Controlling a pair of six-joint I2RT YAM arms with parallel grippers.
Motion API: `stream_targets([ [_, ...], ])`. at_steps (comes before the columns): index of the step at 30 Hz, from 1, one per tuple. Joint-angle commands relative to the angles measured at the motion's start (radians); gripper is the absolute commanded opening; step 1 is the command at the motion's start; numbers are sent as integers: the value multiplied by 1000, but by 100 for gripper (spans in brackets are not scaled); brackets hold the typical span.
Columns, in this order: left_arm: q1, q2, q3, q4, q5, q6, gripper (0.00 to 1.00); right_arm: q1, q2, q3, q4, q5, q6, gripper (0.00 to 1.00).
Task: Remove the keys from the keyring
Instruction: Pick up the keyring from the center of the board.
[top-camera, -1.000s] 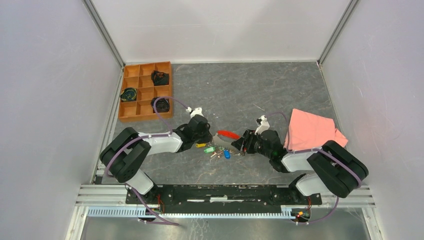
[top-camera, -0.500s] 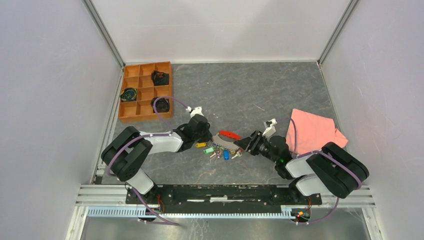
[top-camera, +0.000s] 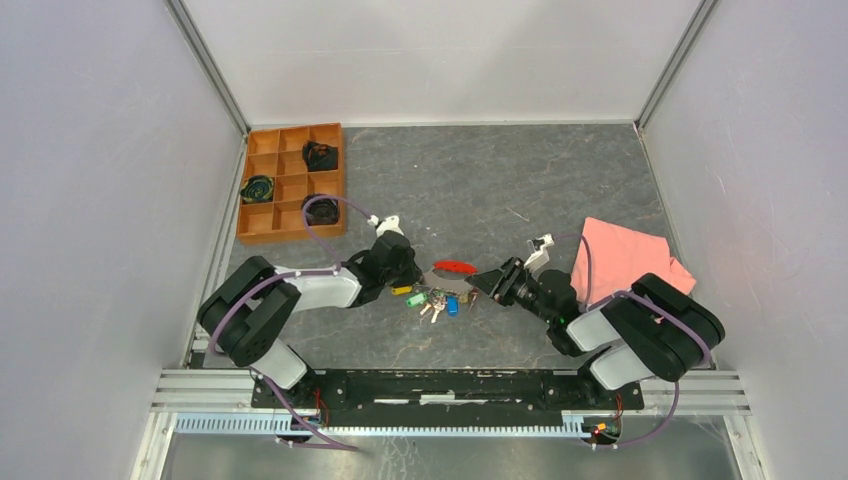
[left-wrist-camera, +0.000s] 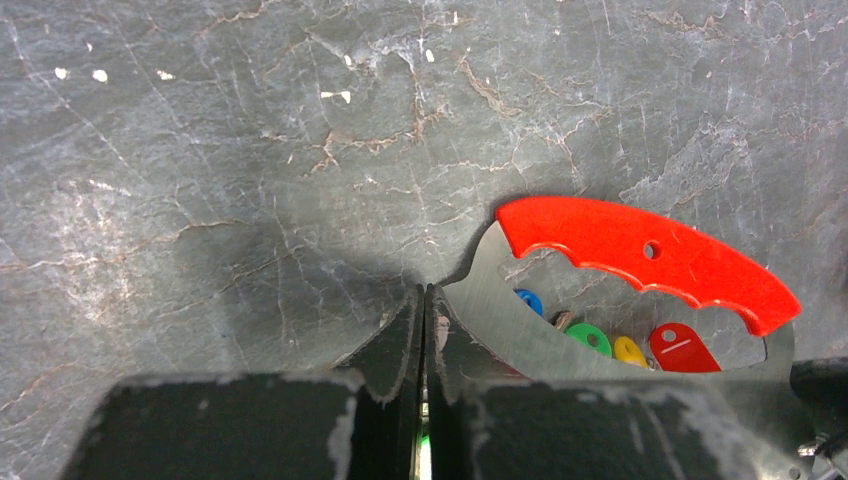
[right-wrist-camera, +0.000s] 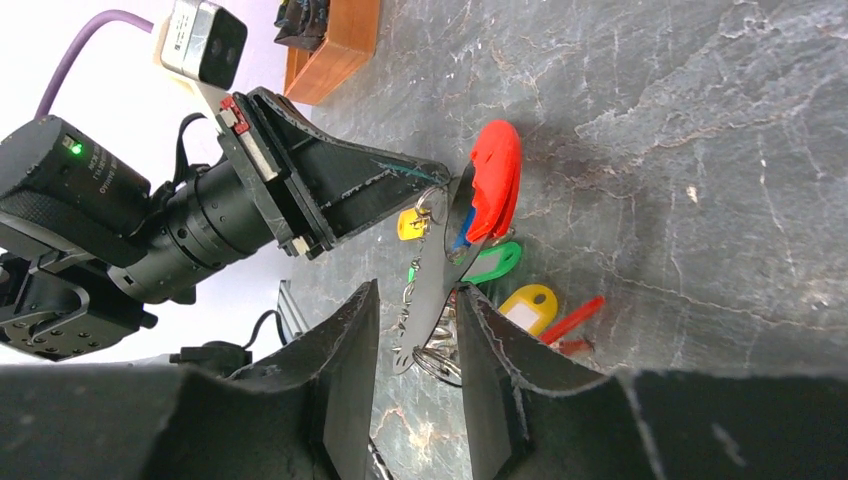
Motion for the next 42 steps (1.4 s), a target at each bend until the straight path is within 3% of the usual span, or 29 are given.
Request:
stream_targets([
  [1,-18,-42,-32,47,89,-35,4,32,-2,52,-51,-2,3,39],
  [8,-18,-80,-98,128,94,-81,4,56,-33,49,-39,40,-33,34],
  [13,-18,-128,-111,136,94,-88,5,107,-90,128,-231,107,-170,23],
  [21,-16,-197,-111,96,87,-87,8,166,-176,191,-404,227,-349,2],
  [26,-8,-249,-81,8,97,-91,12,230,-230,244,-523,343,-539,0],
  [33,55,-340,-46,-111,237,-180,28,368,-306,276,-593,584,-824,0],
  [37,95,-424,-39,-154,330,-276,42,438,-334,258,-543,662,-985,0],
  [42,137,-472,-48,-150,449,-438,51,569,-333,253,-468,769,-1253,0],
])
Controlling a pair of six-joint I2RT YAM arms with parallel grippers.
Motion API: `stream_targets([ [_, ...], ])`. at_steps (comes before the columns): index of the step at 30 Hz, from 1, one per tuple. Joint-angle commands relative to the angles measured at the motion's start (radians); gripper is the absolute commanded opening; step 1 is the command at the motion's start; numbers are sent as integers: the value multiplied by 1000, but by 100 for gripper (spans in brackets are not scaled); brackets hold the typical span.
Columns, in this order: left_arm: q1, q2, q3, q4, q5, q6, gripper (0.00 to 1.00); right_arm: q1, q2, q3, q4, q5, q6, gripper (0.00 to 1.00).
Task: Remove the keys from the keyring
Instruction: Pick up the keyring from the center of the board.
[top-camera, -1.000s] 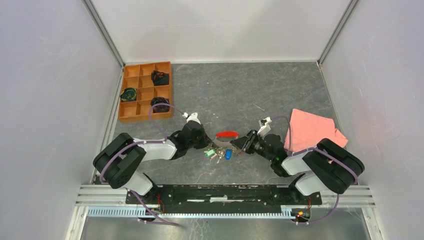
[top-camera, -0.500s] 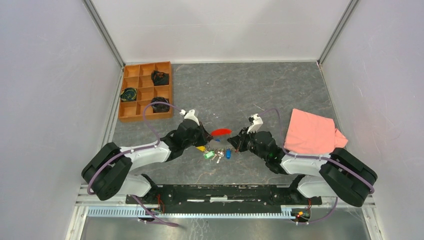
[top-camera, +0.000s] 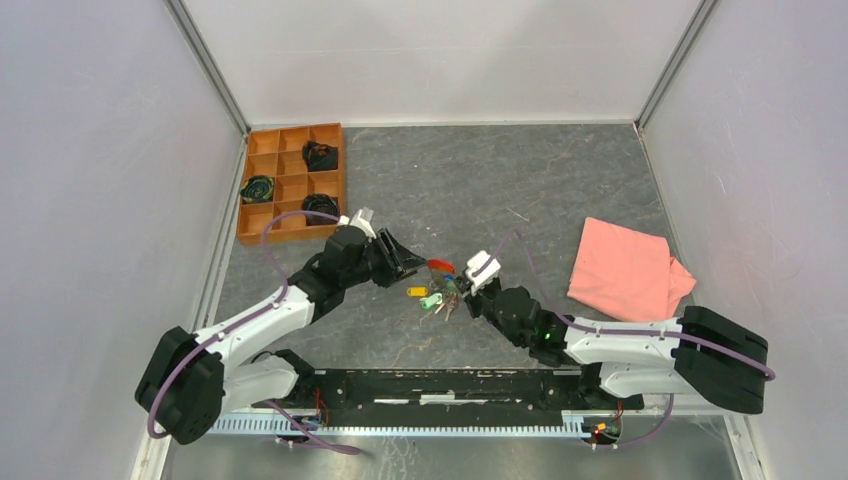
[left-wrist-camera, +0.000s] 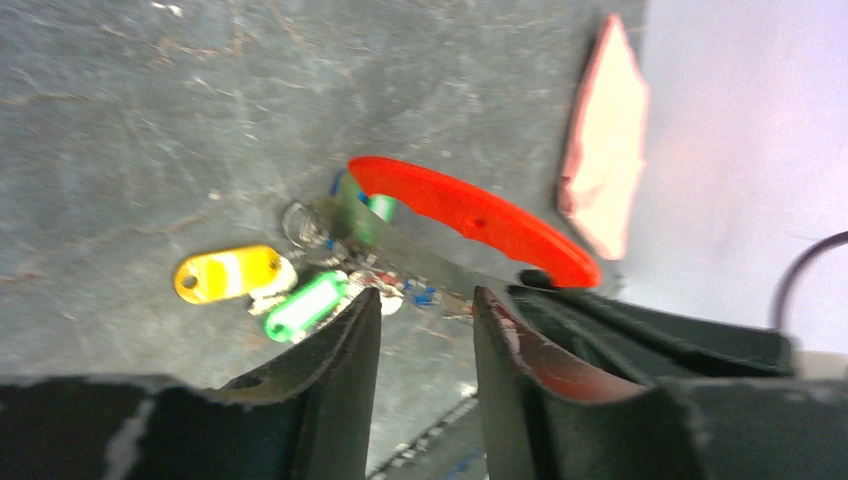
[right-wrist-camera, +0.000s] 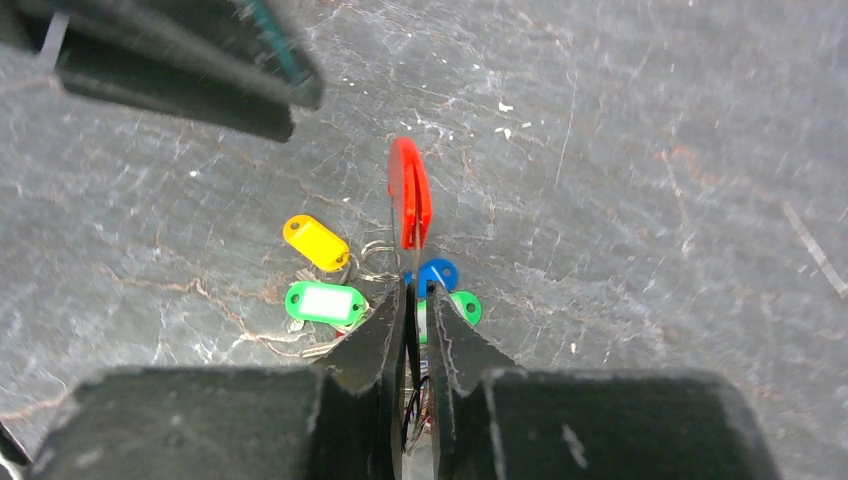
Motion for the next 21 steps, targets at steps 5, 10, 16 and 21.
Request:
stream_targets([
  [5,32,-29,17,2,182,-265,58,190,30,40,141,238,-528,0],
  [10,31,-23,11,-16,195,-289,64,271,96,68,148,317,-689,0],
  [16,31,-4,-3,-37,201,-280,64,335,175,99,172,380,-812,0],
  [21,28,31,-25,-12,210,-289,64,372,225,130,182,402,-886,0],
])
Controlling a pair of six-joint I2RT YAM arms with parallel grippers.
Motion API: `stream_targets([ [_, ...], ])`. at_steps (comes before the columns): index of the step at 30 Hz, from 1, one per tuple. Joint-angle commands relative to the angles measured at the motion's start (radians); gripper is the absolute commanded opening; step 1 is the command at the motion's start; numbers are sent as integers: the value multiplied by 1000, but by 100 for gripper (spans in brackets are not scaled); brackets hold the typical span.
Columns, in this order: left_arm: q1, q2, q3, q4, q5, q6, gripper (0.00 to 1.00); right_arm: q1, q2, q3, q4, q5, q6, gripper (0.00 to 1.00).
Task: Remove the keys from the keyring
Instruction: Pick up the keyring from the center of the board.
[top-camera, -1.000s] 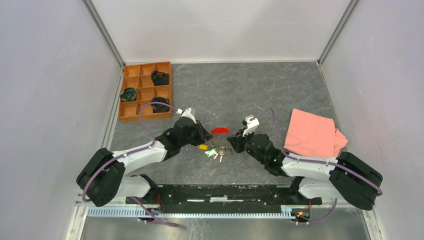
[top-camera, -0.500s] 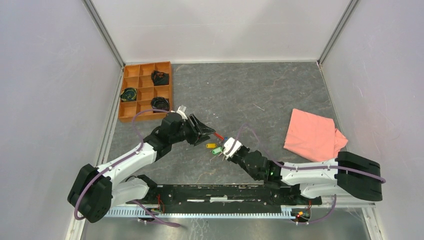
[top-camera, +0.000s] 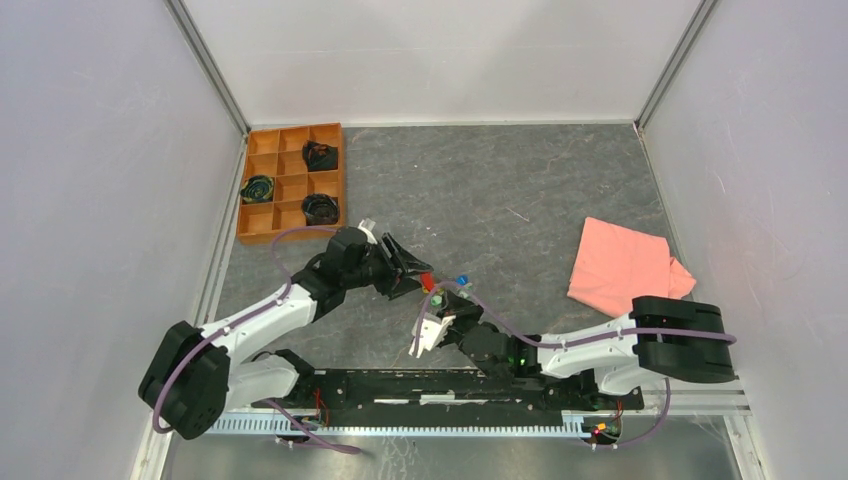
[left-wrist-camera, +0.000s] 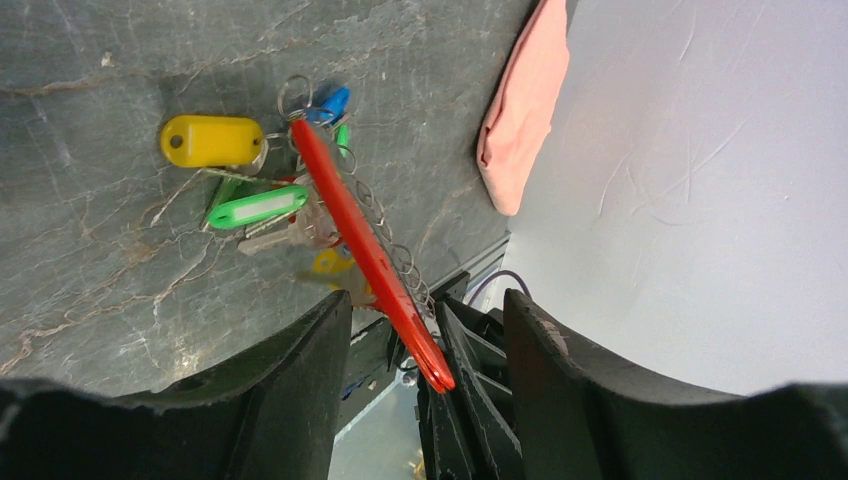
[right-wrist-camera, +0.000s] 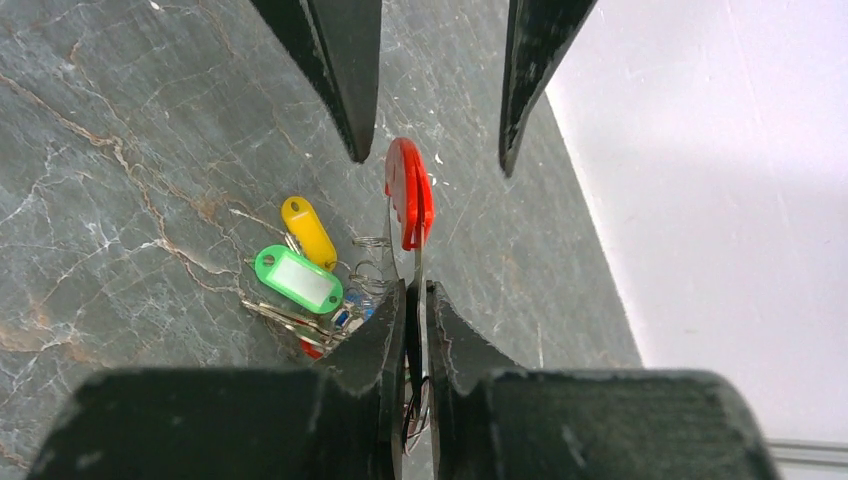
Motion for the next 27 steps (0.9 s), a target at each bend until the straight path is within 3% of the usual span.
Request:
stream_targets([
  [1,-1,36,-22,30,41,-48,64,33,40,69,82,69,-120,0],
  [11,-34,92,-63,101,38,-83,53,65,128,113,96,96,-180,0],
  [22,-36,129,-87,178,64,-88,4,67,152,115,102,104,-173,1],
  [25,-36,125,-91,196,62,-74,2,67,142,115,80,109,-144,10],
  [27,-35,119,-84,197,55,-53,2,67,117,108,63,113,-107,26],
])
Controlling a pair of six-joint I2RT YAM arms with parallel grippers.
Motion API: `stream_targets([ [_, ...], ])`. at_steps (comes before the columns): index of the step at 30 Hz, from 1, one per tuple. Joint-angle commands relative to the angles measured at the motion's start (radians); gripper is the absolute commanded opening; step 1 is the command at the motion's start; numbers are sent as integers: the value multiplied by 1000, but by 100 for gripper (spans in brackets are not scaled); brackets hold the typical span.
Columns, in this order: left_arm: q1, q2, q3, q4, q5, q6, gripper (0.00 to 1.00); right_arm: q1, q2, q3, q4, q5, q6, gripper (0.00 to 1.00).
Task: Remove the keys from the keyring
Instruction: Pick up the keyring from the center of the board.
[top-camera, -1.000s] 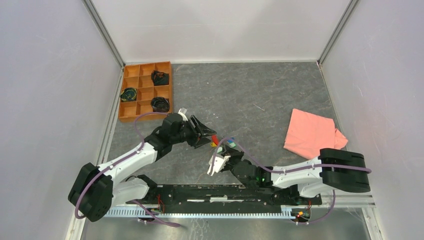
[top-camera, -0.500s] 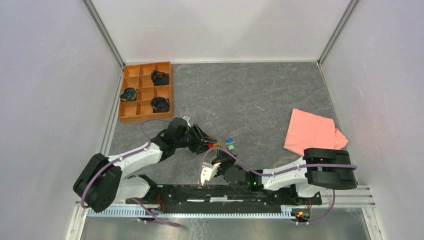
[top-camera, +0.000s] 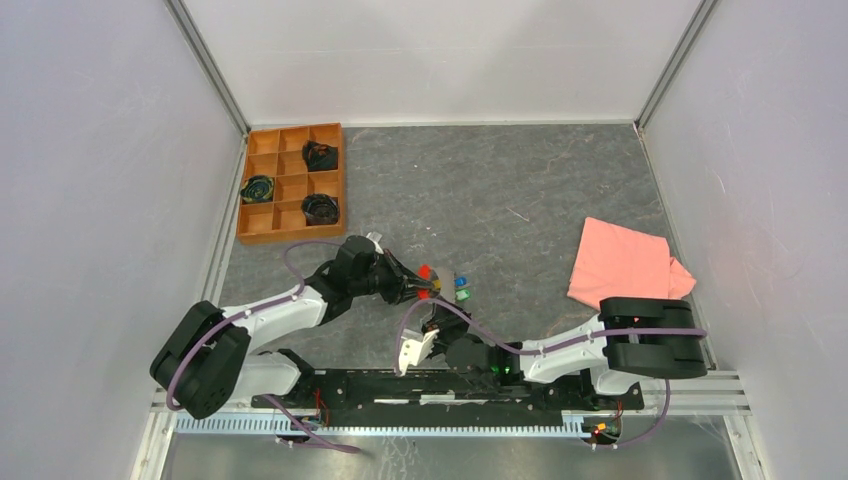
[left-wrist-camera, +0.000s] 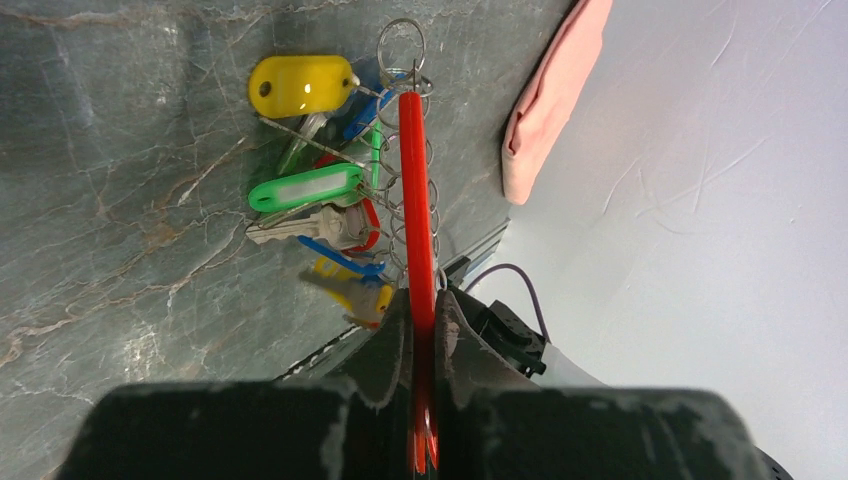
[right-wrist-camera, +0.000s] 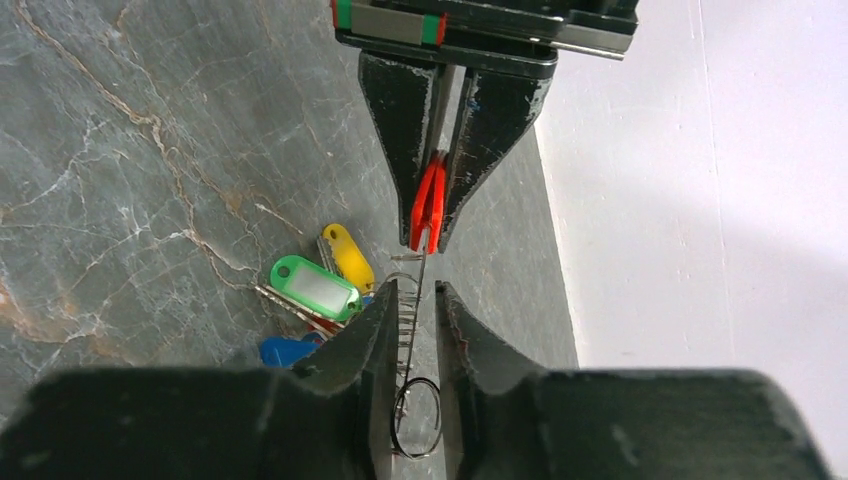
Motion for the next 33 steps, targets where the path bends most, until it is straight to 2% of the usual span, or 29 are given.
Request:
stream_targets([
  [1,-1,-5,0,46,15,73,2,-2,-59,30,21,36,80,37],
  [4,0,-18,24,32,11,139,2,-4,-135,7,-41,17,165,59],
  [12,35,-76,78,-1,-8,268,2,-8,-325,-18,-211,-28,334,96],
  [16,64,-93,114,-16,30,352,2,-65,-410,12,-348,-88,445,98],
  [21,104,-123,143,-15,90,464,2,-159,-503,38,-430,-225,557,98],
  [26,119,-140,241,-111,162,651,2,-294,-603,10,-415,-408,644,98],
  [33,121,-135,407,-338,241,900,2,-381,-710,-56,-345,-511,650,98],
])
